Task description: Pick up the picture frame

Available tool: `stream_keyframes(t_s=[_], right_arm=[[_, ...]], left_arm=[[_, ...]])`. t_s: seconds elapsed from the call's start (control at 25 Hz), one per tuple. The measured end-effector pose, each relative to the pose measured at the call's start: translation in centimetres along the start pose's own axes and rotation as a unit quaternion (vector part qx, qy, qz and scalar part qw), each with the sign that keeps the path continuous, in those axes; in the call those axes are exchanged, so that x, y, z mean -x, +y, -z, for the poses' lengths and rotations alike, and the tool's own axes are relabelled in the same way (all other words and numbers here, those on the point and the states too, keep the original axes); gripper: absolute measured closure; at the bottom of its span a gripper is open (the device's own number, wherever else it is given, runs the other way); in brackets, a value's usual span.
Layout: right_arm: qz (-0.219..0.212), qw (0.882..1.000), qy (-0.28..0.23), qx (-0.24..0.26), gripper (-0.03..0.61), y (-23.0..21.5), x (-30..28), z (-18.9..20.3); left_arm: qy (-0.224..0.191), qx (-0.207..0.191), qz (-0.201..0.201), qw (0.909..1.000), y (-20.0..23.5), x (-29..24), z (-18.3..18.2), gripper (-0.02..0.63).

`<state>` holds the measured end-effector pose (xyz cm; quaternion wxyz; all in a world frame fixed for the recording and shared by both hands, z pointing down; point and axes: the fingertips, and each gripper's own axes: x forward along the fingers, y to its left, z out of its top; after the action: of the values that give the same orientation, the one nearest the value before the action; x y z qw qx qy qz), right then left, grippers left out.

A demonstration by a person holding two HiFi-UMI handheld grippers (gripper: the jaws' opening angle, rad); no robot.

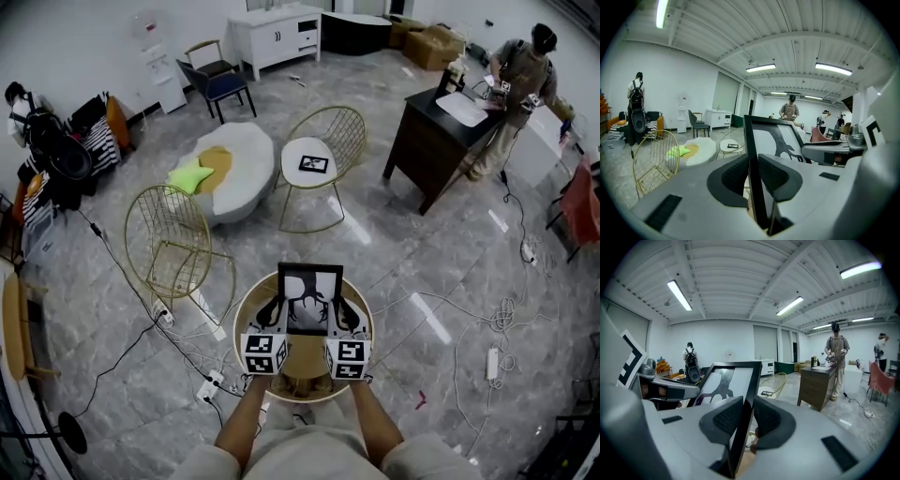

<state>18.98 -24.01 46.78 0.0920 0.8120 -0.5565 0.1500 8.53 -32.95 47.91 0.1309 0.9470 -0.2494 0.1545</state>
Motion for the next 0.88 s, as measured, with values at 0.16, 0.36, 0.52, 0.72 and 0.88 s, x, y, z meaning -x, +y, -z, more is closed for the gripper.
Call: stream_keyframes(t_s=[0.16,0.36,0.52,0.72,0.88], right_arm=[[0.005,0.999,-0.035,0.005,0.503,-0.8,1.0,-3.9],[0.009,0.997,-0.071,0.012,0.503,-1.2,2.2,-7.3],[0.011,0.995,-0.095,0.019,0.503,-1.6,3.3,-8.9],[0.011,0.992,-0.123,0.026,0.503,-2.3,3.9,-11.6],[0.013,0.988,-0.147,0.033,0.503,-2.3,4.1,-14.1]], left_arm=[[-0.033,-0.016,0.0,0.9993,-1.0,0.5,-4.2,0.541],[-0.069,-0.036,0.0,0.9969,-2.1,1.5,-8.0,0.543],[-0.092,-0.043,0.0,0.9949,-2.9,2.1,-9.4,0.543],[-0.121,-0.049,0.001,0.9914,-3.8,2.6,-12.1,0.543],[-0.145,-0.058,0.001,0.9878,-3.9,2.9,-14.6,0.543]])
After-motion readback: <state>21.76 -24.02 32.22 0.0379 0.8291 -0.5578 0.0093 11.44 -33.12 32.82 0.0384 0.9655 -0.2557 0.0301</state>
